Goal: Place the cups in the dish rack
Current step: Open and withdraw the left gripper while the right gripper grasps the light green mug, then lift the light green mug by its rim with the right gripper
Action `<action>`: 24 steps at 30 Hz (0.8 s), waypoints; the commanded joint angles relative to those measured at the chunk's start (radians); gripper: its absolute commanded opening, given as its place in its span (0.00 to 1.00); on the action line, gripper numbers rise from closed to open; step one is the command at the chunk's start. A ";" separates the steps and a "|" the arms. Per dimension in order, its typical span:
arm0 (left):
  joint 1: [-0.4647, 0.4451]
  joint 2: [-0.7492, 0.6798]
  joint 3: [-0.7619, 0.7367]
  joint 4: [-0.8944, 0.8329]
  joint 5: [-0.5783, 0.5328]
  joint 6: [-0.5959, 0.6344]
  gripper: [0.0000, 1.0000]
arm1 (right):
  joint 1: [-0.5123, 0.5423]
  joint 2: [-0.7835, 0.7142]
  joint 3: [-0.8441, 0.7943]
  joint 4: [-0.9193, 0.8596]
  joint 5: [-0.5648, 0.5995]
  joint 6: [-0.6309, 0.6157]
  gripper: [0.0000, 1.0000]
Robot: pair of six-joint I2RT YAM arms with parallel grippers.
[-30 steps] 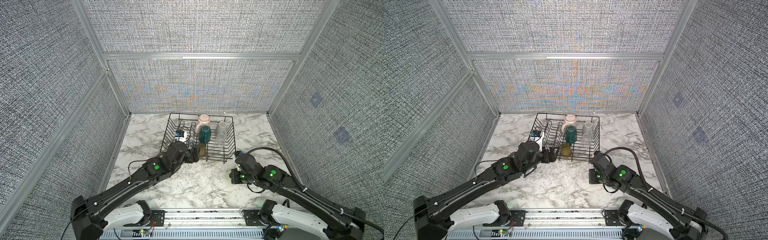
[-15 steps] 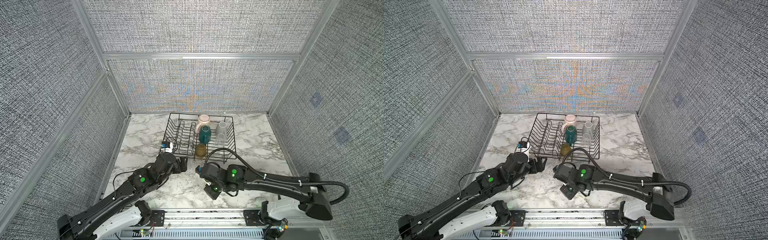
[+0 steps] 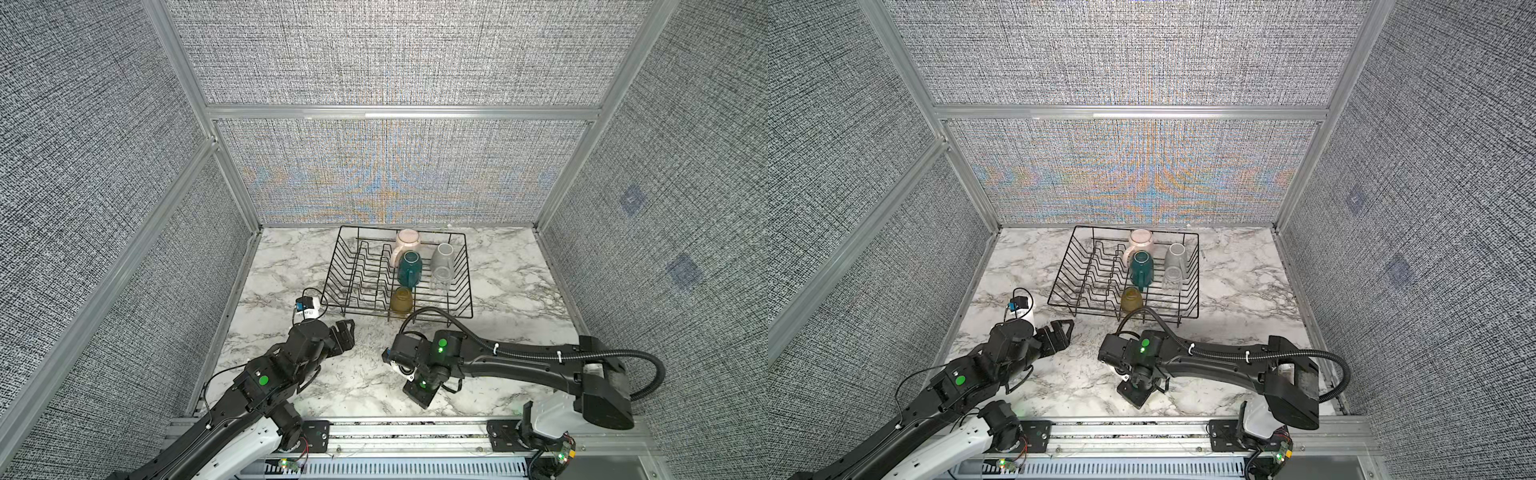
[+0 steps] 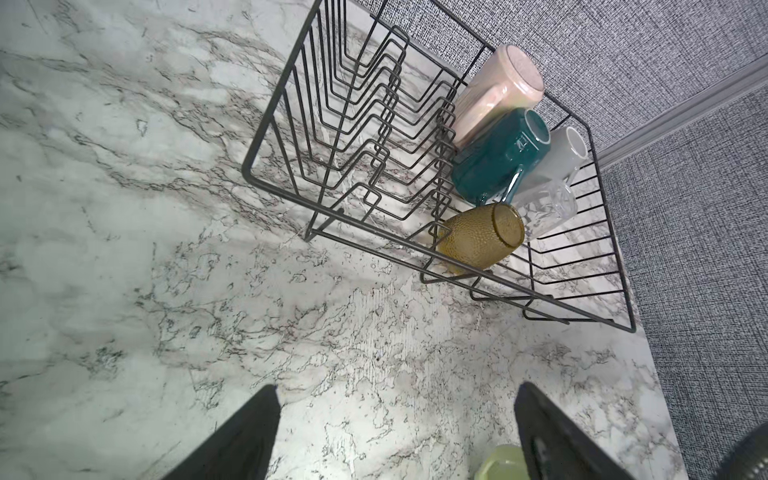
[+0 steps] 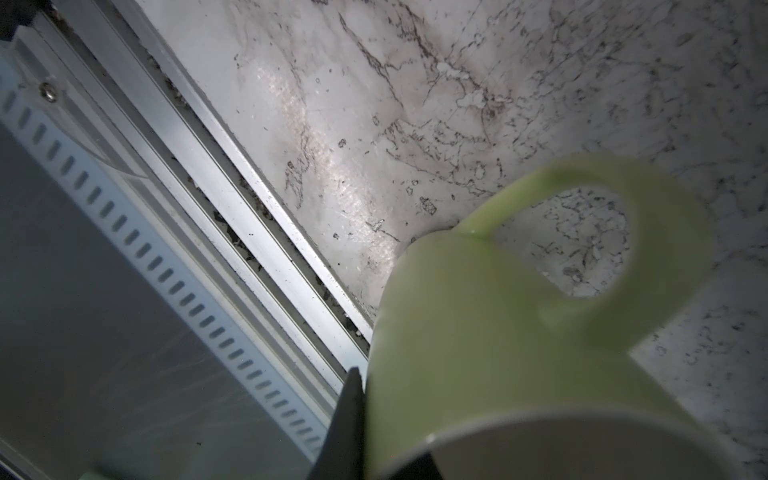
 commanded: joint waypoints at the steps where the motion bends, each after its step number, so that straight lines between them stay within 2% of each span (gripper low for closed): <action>1: 0.005 0.025 0.008 0.005 0.018 -0.003 0.89 | 0.000 -0.009 0.017 0.022 0.000 0.018 0.10; 6: 0.009 0.061 0.006 0.025 0.029 0.000 0.89 | -0.003 -0.048 0.012 0.044 0.017 0.034 0.24; 12: 0.015 0.048 -0.006 0.038 0.036 -0.001 0.89 | -0.008 -0.076 0.012 0.029 0.023 0.044 0.25; 19: 0.019 0.053 -0.009 0.053 0.049 0.001 0.89 | -0.016 -0.133 0.094 -0.040 -0.019 0.040 0.28; 24: 0.020 0.075 0.002 0.048 0.058 0.001 0.89 | -0.066 -0.139 0.132 -0.062 0.005 0.036 0.34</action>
